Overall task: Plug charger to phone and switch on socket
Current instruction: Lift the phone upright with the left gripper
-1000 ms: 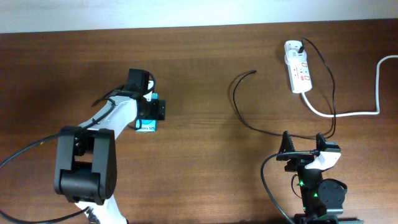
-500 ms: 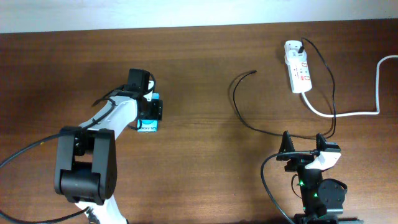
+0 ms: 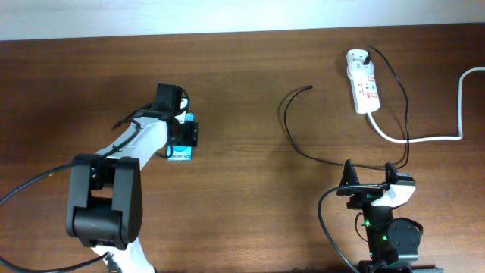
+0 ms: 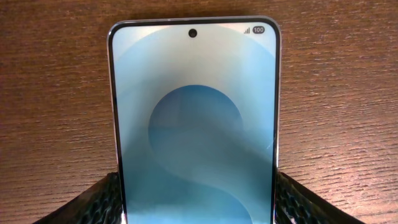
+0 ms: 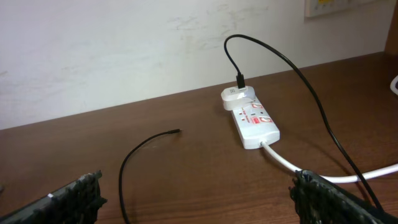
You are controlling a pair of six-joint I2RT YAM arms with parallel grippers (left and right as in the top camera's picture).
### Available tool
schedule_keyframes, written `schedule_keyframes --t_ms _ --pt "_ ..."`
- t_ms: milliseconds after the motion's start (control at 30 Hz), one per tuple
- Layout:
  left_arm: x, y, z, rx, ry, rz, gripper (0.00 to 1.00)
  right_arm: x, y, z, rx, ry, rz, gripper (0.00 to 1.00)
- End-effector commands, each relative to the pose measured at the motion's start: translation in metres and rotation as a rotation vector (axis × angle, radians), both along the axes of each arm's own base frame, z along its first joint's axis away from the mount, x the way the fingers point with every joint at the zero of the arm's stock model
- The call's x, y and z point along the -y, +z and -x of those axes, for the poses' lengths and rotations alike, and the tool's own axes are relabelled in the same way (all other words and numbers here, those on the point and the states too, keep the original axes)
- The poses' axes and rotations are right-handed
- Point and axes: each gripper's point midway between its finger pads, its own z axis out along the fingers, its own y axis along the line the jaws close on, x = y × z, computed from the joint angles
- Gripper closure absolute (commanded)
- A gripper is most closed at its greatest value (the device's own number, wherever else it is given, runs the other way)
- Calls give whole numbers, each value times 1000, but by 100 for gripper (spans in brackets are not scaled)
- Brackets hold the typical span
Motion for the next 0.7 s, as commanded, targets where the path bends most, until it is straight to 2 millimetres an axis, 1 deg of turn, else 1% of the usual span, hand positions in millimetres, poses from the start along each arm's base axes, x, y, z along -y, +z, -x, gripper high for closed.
schedule_keyframes --t_ms 0,133,267,433,533,600,667 --pt "-3 -23 20 -78 -15 -23 43 -3 -3 0 -6 13 -4 2" --pt "-3 -22 19 -76 -15 -23 42 -3 -3 0 -6 13 -5 2" --pt "-2 -17 14 -68 -15 -20 44 -3 -3 0 -6 13 -4 2" --pt "-2 -10 13 -83 -15 -23 44 -3 -3 0 -6 13 -4 2" --pt "-2 -2 10 -90 -16 -24 45 -3 -3 0 -6 13 -5 2" --pt "-1 4 8 -98 -16 -21 47 -3 -3 0 -6 13 -4 2" --pt "6 11 5 -98 -25 11 48 -3 -3 0 -6 13 -4 2"
